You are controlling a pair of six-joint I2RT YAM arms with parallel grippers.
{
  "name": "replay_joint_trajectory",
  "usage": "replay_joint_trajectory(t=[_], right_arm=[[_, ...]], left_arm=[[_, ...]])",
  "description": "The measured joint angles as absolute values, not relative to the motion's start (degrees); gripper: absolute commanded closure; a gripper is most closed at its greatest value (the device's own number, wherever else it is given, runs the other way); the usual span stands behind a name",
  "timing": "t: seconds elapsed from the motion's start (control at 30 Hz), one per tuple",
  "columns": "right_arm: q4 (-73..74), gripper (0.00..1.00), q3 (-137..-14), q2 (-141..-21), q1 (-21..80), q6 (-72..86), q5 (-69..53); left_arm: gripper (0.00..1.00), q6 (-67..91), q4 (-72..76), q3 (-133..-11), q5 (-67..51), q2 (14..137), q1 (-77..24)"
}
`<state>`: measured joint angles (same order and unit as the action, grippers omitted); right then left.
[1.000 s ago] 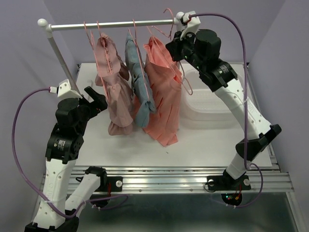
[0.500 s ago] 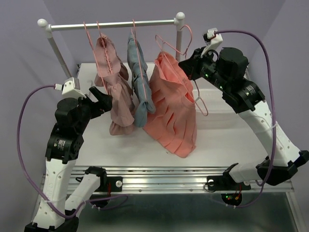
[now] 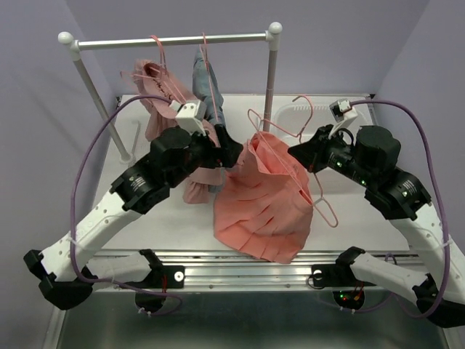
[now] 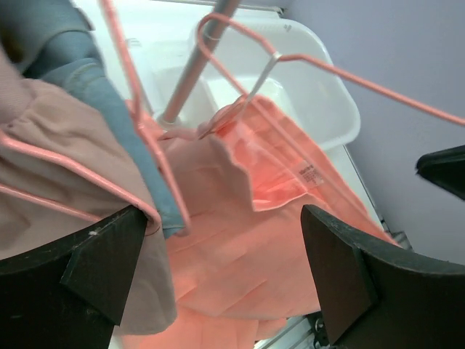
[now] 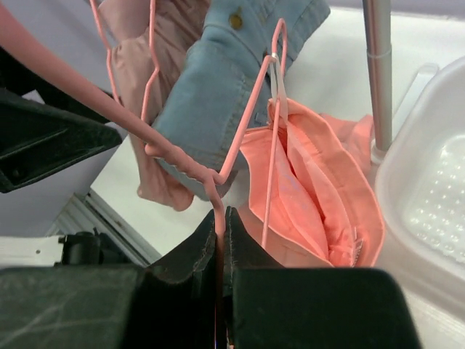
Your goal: Remove the skirt from the hanger
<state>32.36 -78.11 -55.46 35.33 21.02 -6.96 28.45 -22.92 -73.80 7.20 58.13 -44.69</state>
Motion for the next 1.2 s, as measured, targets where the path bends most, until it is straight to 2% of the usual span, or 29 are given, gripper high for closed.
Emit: replay_joint_trajectory(t=[0.17, 0.47, 0.87, 1.2], right_arm=[[36.7, 0.99, -76.2, -51.6, 35.4, 22.0, -9.8], [44.8, 0.99, -76.2, -46.6, 35.4, 22.5, -10.8], [55.1, 0.99, -76.2, -43.2, 35.4, 25.3, -4.5], [57.3, 0.99, -76.0, -42.1, 35.4, 25.5, -5.2]], left_arm=[[0.01, 27.6, -20.7, -78.3, 14.0, 65.4, -53.8], [0.01, 25.3, -18.3, -80.3, 18.1, 72.4, -60.0], [0.01, 26.9, -12.3, -75.4, 21.9, 70.8, -68.4], [0.01, 29.9, -10.5, -73.4, 24.8, 70.9, -76.1]])
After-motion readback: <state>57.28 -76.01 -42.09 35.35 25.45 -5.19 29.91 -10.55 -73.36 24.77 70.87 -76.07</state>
